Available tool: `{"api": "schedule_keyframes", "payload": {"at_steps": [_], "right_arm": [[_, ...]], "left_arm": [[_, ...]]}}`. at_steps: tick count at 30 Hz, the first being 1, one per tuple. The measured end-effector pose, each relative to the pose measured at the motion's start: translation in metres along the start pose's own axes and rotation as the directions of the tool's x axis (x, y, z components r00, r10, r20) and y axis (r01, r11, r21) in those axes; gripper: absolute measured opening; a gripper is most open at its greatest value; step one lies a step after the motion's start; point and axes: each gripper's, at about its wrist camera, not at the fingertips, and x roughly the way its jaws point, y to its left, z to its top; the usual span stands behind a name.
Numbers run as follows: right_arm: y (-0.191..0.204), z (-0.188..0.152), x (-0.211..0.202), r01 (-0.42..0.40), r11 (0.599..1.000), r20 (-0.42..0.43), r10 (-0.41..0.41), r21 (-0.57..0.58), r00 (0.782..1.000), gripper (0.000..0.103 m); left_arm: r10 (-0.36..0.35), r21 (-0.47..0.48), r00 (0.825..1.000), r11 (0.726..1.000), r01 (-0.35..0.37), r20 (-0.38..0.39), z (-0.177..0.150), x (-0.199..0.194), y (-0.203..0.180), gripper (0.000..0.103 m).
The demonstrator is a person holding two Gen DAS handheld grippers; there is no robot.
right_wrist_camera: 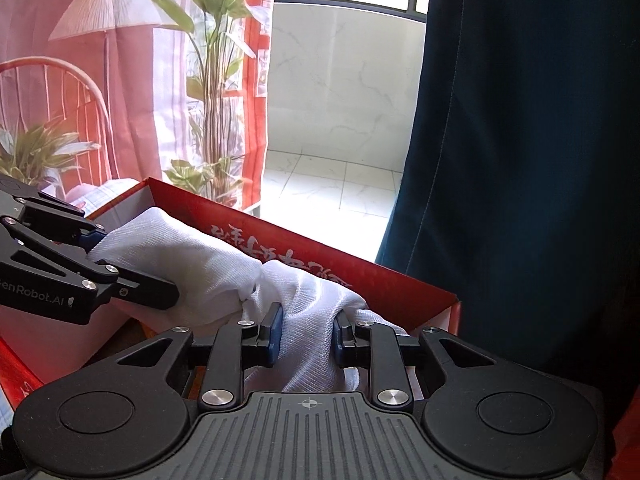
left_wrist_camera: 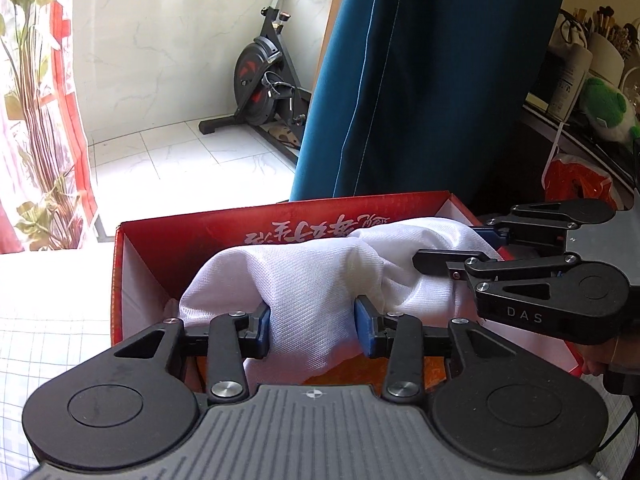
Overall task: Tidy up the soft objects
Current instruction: 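Lower the cloth bag into the box and open both grippers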
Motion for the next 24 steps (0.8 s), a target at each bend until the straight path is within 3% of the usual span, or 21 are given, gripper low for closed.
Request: {"api": "schedule_keyframes", "payload": {"at_steps": [4,15,24], "right_arm": [[0.003,-0.001,-0.002,0.012,1.0,-0.009,-0.012,0.0,1.0,0.032],[0.01,-0.005,-0.052,-0.025,1.0,0.039,0.025,0.006,0.999,0.033],[0.031,-0.027,-0.106,-0.019,1.0,0.108,0.016,0.021,0.994,0.033]], "left_arm": [[0.032,0.016,0.999,0.999,-0.032,0.015,0.004,-0.006,-0.004,0.055],[0.075,0.024,0.993,0.997,-0.077,0.089,-0.007,-0.05,-0.019,0.058],[0.12,0.026,0.982,0.992,-0.125,0.146,-0.041,-0.093,-0.034,0.058]]}}
